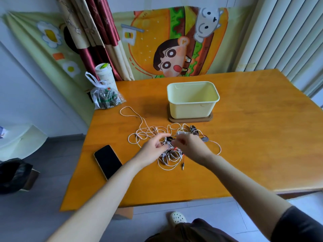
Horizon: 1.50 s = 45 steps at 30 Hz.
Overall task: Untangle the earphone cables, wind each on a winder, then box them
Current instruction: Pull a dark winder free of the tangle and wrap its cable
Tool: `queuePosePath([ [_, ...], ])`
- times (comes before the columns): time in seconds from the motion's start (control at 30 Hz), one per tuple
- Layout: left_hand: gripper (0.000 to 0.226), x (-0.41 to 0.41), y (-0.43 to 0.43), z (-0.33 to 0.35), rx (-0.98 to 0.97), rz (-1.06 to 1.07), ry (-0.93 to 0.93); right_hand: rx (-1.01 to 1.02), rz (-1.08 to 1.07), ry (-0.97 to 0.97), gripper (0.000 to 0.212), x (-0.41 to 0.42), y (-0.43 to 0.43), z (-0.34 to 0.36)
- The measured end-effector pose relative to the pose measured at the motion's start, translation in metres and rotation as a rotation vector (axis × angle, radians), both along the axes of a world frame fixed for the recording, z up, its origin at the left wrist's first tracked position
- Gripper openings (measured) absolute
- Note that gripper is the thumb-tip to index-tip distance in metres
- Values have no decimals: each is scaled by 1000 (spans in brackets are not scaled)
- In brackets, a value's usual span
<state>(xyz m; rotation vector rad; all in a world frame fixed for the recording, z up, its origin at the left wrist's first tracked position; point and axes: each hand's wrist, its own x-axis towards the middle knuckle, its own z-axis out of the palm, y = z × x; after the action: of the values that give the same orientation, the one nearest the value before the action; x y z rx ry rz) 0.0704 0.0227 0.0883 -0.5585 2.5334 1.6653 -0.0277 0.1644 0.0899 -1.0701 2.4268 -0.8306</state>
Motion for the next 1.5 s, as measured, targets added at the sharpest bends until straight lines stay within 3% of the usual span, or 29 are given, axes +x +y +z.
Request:
queuePosePath([
  [0.1,15,7,4,-8,-108,-55,13,-83,13,-33,21,25,-13,0],
  [0.2,31,26,-7,-8,-190,3,-20,-78,19,-86,19,33,-6,-1],
  [0.47,36,61,-67,-17,-233,398,-79,157,-189,-180,24,14,48,-46],
  [0.7,34,64,-72,-23,-173,479,-88,396,-330,-136,39,25,72,-74],
  [0.83,23,49,-59,-22,-57,420,-75,336,-434,48,37,23,62,-46],
  [0.9,50,40,-44,-19,11,301,-51,233,-367,104,34,25,48,-24],
  [0.97,61,28,-23,-13,27,90,-11,121,-258,110,26,31,31,-8],
  [1.1,23,10,9,-13,-57,-218,33,25,-110,19,29,43,9,-8],
  [1.17,11,5,8,-17,-87,-212,17,4,-107,-23,29,40,11,-12],
  [1.33,26,2,-20,-37,-213,-83,-84,141,-163,-116,23,6,46,-22],
  [1.5,23,-11,-8,-41,-190,-162,-136,182,-345,19,27,-32,59,-12],
])
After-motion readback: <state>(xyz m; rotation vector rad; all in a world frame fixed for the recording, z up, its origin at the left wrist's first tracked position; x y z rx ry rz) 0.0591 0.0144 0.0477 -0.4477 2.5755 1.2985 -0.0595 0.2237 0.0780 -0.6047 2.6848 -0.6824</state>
